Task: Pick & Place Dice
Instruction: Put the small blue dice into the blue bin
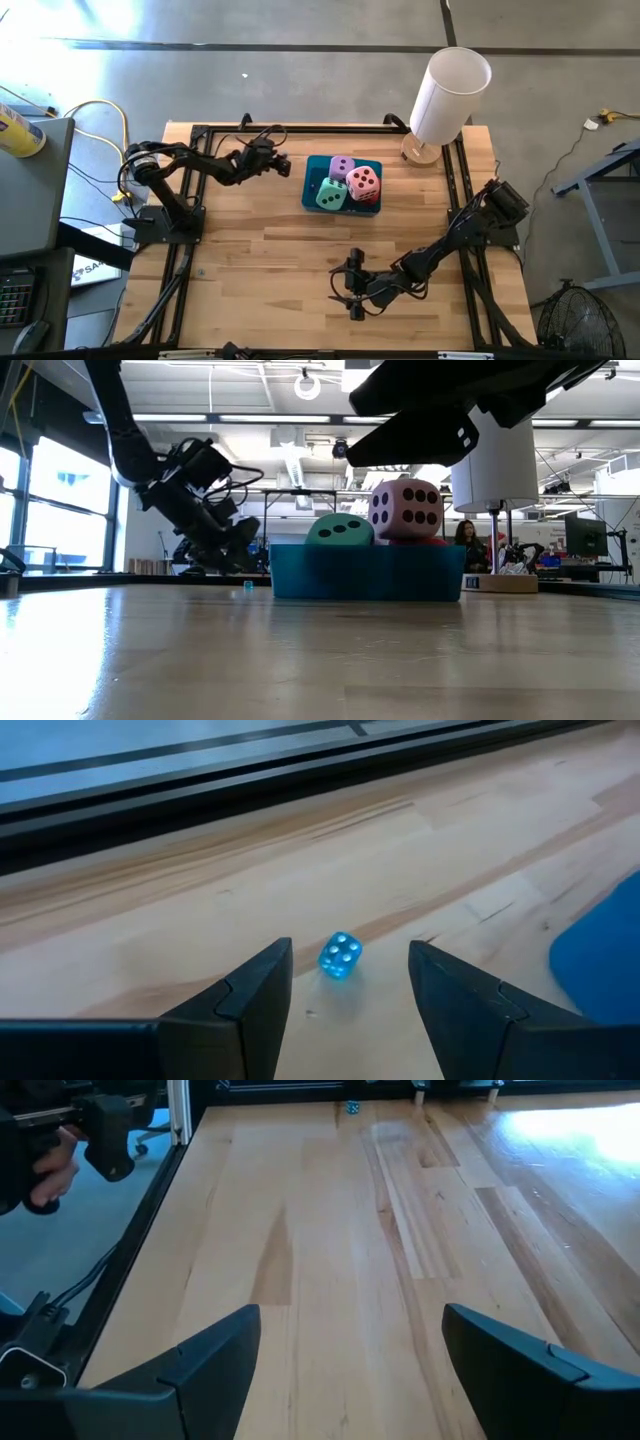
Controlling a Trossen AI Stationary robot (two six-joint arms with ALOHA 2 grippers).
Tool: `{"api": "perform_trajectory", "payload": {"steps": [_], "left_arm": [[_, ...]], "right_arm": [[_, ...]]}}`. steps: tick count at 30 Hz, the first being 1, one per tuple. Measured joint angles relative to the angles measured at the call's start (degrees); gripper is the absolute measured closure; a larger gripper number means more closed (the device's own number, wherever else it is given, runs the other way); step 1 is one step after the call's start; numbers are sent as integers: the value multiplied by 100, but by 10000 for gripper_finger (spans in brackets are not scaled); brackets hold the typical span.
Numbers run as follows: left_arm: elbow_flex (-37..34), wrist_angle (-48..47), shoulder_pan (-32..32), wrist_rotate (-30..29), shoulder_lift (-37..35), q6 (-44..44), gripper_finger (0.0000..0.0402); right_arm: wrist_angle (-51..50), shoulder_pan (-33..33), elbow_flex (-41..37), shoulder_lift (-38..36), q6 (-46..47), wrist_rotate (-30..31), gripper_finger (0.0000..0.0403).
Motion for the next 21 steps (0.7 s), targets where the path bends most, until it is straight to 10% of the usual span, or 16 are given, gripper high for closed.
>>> {"api": "perform_trajectory", "payload": {"steps": [21], "left_arm": [[357, -38, 25, 111, 678, 11, 207]], "right_arm": [[-3, 0, 0, 0, -22, -3, 98]]}}
